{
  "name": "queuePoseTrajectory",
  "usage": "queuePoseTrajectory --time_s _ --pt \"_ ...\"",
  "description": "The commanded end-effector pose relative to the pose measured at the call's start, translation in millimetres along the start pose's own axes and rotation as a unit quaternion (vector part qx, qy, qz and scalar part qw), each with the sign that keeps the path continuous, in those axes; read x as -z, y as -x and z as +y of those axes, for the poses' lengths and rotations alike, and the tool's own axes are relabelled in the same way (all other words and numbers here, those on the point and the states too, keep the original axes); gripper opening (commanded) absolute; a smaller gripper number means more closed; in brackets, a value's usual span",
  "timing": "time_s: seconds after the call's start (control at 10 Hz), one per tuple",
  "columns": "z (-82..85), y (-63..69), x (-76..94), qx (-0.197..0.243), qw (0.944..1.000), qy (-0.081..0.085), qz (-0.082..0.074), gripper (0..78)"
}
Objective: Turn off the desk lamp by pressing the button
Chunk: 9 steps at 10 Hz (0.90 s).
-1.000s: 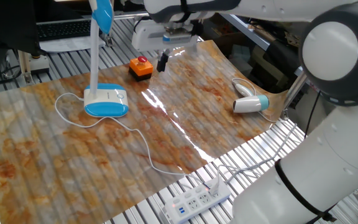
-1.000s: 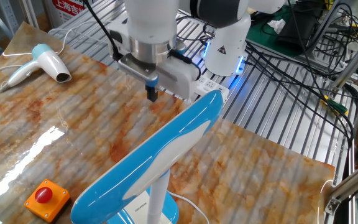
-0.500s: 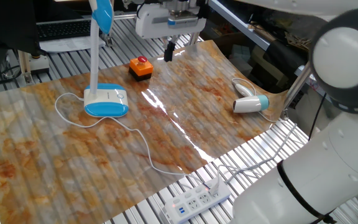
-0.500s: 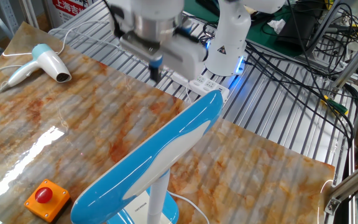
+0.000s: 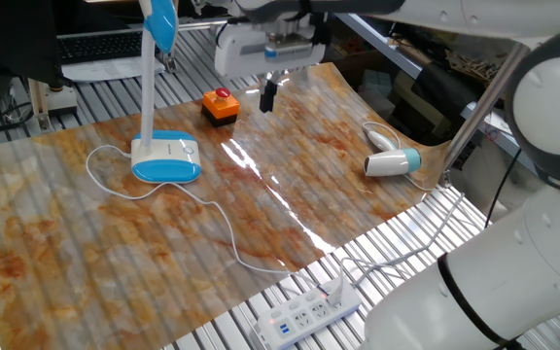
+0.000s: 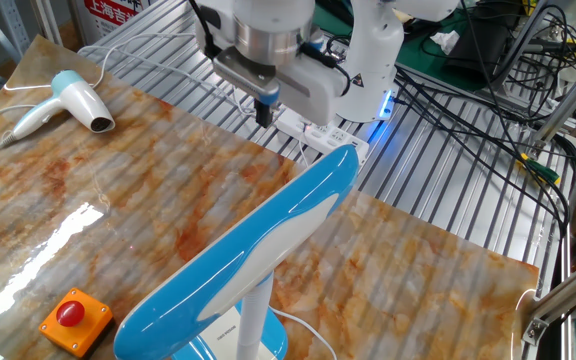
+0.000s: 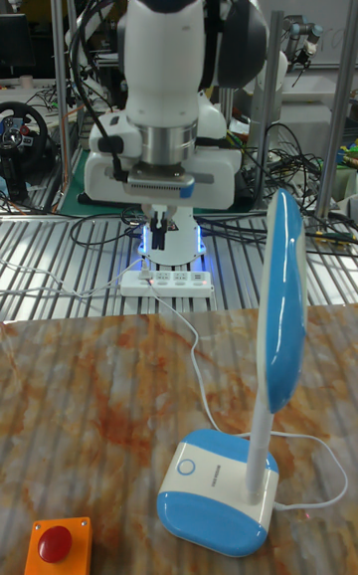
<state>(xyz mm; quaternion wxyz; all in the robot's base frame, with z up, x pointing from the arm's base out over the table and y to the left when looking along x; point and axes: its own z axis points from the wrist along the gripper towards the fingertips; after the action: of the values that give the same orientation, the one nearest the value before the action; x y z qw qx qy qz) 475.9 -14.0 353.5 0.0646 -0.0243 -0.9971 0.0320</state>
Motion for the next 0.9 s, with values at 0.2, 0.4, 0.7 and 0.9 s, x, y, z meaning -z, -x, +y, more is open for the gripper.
queuePoseTrajectory --time_s 0.2,0.4,0.7,0.9 --pt "2.9 -0.8 -11.8 0.01 0.9999 0.008 -0.009 0.0" --pt "1.9 0.4 -12.6 0.015 0.9995 0.017 -0.023 0.0" --pt "0.8 3.2 -9.3 0.01 0.9995 0.018 -0.025 0.0" --pt "0.8 3.3 -9.3 0.014 0.9991 0.019 -0.034 0.0"
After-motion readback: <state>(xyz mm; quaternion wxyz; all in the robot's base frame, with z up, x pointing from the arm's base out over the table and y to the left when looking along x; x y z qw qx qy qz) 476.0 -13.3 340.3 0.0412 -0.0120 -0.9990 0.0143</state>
